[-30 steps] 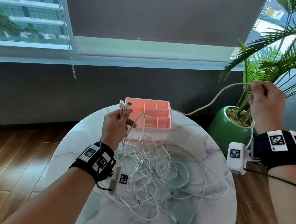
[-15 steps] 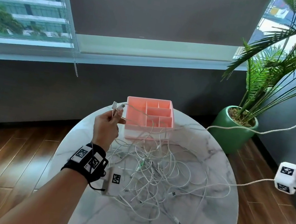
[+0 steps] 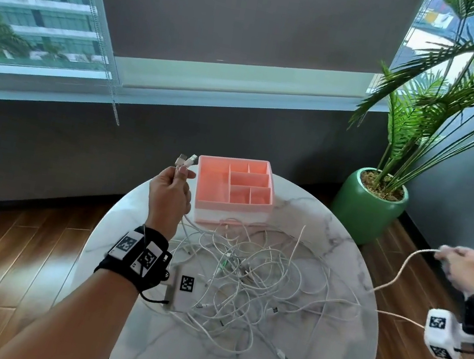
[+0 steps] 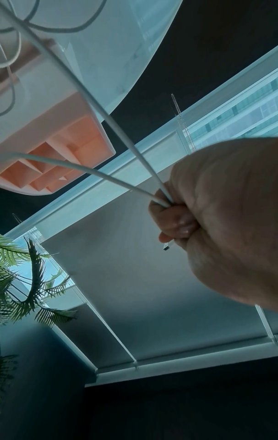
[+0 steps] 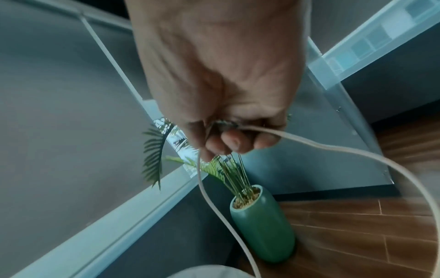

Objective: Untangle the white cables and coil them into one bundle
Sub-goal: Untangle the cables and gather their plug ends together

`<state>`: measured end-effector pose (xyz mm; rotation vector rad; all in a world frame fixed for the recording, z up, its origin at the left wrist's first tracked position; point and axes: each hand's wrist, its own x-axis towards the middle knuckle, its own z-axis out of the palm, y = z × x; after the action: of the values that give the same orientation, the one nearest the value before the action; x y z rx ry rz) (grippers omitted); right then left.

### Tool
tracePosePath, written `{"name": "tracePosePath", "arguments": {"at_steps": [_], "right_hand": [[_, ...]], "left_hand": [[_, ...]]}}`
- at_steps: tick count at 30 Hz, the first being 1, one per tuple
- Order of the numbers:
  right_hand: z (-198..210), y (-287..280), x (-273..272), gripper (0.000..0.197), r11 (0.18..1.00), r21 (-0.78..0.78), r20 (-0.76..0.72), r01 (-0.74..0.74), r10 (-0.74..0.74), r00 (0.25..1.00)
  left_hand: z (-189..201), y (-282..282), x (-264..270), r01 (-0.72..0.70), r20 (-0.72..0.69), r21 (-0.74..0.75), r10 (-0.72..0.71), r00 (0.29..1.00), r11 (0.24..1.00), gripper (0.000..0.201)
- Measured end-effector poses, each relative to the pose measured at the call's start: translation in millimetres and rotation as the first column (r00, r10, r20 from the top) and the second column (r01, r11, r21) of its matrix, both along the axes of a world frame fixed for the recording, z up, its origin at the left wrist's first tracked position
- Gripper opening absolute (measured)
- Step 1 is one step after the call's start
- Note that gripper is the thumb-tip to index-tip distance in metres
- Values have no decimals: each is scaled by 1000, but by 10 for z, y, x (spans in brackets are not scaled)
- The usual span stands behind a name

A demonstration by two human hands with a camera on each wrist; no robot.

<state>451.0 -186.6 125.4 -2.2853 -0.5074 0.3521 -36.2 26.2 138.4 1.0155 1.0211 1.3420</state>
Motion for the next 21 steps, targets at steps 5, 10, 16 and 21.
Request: {"name": "tracePosePath", "arguments": {"at_steps": [5, 10, 16, 21], "right_hand": [[-334, 190, -559, 13, 880, -263, -87, -396, 388, 918], [-540, 486, -1251, 53, 730, -336, -94, -594, 602, 793], [-918, 700, -2098, 30, 518, -425, -208, -742, 742, 637], [-1261, 601, -2483, 51, 454, -470, -229, -757, 765, 602]], "left_hand": [[30, -45, 63, 54, -13, 27, -54, 998, 998, 30], [13, -81, 92, 82, 20, 5, -82, 996, 997, 30], [57, -121, 23, 65, 40, -3, -65, 997, 998, 29], [123, -119, -66, 32, 51, 16, -32, 998, 999, 28]]}}
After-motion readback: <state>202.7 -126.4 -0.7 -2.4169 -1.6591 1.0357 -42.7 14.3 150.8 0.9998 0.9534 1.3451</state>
